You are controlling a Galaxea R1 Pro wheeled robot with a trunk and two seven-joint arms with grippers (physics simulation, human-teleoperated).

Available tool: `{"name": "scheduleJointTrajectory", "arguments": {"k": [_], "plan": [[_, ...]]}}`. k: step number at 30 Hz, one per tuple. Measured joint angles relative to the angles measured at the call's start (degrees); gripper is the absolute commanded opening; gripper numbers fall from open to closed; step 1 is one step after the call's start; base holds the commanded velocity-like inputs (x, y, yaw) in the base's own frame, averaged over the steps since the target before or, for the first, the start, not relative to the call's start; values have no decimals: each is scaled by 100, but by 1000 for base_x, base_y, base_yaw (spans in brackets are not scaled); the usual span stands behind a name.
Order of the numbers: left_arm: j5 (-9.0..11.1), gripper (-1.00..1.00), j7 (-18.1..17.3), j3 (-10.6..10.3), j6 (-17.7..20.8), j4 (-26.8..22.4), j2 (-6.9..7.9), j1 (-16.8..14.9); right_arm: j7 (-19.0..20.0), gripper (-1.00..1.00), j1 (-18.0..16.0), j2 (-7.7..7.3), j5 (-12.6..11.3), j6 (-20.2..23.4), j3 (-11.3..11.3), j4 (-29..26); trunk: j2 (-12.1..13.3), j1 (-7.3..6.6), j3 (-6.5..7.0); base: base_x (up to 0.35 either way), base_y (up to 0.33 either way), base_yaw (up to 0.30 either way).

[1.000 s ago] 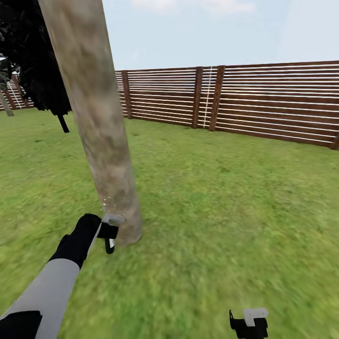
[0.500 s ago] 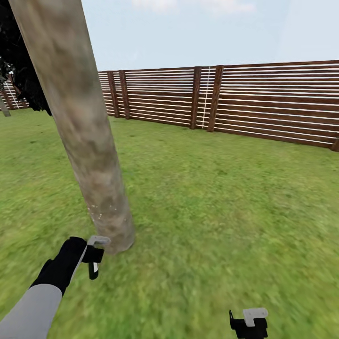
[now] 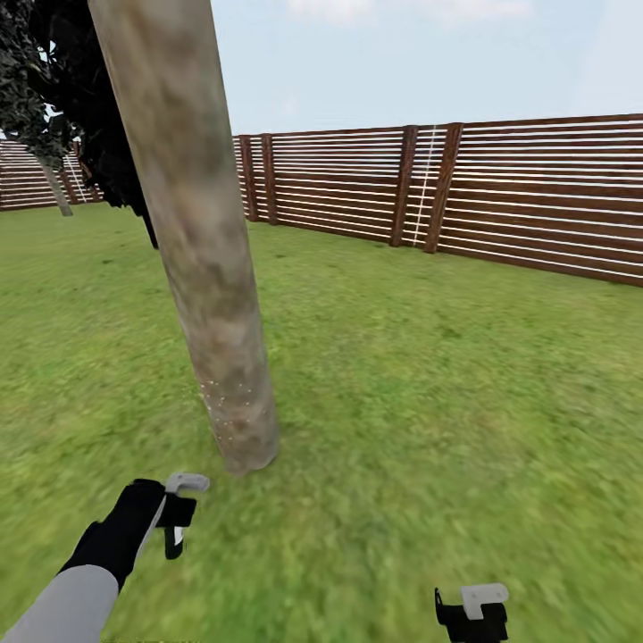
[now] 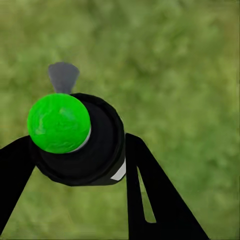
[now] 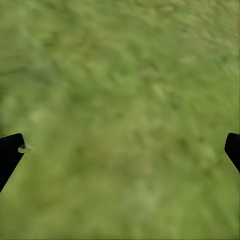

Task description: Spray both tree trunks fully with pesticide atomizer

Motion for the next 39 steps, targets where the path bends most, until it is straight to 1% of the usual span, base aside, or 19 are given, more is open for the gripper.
{"name": "scheduleJointTrajectory", "arguments": {"k": [1,2,4,5,7,10,11,12,14,16,18,20,22,25,27,30,32,36,39], "plan": [[56,-100,76,-6,4,-23,-117,1,0,100,0,0,0,0,-1,0,0,0,0,55,-107,7],[46,-100,103,-12,0,-32,-254,1,0,100,0,0,0,0,-1,0,0,0,0,87,-174,4],[0,-100,119,-3,-7,-37,-350,0,3,100,0,-7,0,0,-4,0,0,0,0,113,-227,1],[-18,-100,121,3,-9,-38,-357,0,6,100,0,-6,0,0,-1,0,0,0,0,109,-248,0],[-40,-100,123,17,-11,-37,-342,0,7,100,0,-6,0,0,-4,0,0,0,0,88,-260,0],[-47,-100,123,21,-17,-16,-265,4,8,100,0,-2,1,0,-4,0,0,0,0,22,-270,0],[-84,-100,124,21,-36,7,-184,6,4,100,0,-1,1,0,-4,0,0,0,0,3,-273,0],[-46,-100,123,20,-158,21,-145,8,1,100,0,0,0,0,-5,0,0,0,0,2,-273,0],[-9,-100,123,19,-343,29,-164,9,0,100,0,0,0,0,-5,0,0,0,0,1,-273,0],[16,-100,149,18,-414,31,-216,9,0,100,0,0,0,0,-2,0,0,0,0,0,-274,99],[0,-100,156,19,-427,32,-233,9,0,100,0,0,0,0,2,0,0,0,0,0,-274,228],[-21,-100,158,22,-425,59,-205,9,0,100,0,0,0,0,2,0,0,0,0,16,-274,266],[-29,-100,158,20,-423,214,-172,9,0,100,0,0,0,0,3,0,0,0,0,132,-255,168],[-19,-100,163,27,-422,285,-189,9,0,100,0,0,0,0,0,0,0,0,0,213,-205,34],[-33,-100,292,43,-423,293,-226,9,0,100,0,0,0,0,2,0,0,0,0,246,-179,5],[7,-100,505,43,-423,295,-247,9,0,100,0,0,0,0,3,0,0,0,0,268,-167,23],[10,-100,536,45,-423,309,-239,9,0,100,0,0,0,0,3,0,0,0,0,222,-86,187],[-5,-100,519,43,-421,395,-153,20,0,100,0,8,0,0,3,0,0,0,0,51,-16,261],[34,-100,467,45,-429,441,-163,26,5,100,0,9,0,0,3,0,0,0,0,2,-37,277]]}}
